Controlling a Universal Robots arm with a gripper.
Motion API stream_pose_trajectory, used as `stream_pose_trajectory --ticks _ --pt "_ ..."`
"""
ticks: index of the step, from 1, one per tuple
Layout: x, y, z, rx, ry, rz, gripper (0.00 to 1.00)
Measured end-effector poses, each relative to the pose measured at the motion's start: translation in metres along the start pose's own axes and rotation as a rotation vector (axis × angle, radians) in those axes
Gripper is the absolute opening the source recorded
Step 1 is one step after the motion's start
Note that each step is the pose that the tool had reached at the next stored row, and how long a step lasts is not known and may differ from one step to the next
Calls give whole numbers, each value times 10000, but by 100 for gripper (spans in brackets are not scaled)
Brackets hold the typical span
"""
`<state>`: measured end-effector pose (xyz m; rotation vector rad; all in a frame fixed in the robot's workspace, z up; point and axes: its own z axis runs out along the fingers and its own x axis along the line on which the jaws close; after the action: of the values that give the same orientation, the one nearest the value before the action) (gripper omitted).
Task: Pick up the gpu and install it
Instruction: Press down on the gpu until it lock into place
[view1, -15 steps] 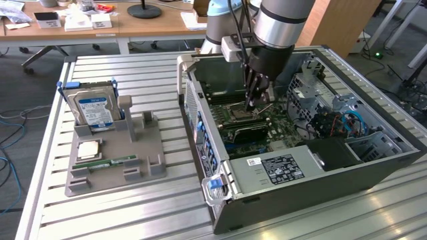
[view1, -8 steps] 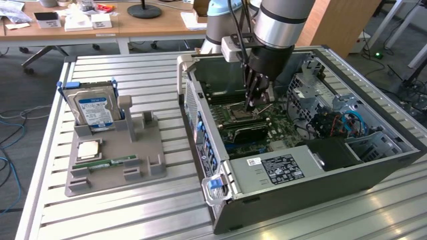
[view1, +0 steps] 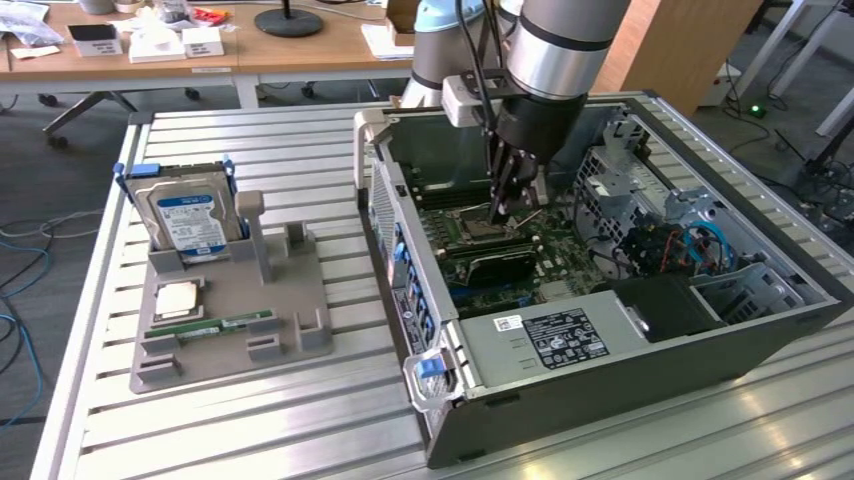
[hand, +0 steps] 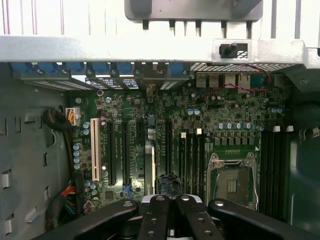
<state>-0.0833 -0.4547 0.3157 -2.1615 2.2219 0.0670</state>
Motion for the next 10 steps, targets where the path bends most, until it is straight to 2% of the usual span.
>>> stream_pose_trajectory --ticks 10 --pt "9 0 139 42 0 -2 11"
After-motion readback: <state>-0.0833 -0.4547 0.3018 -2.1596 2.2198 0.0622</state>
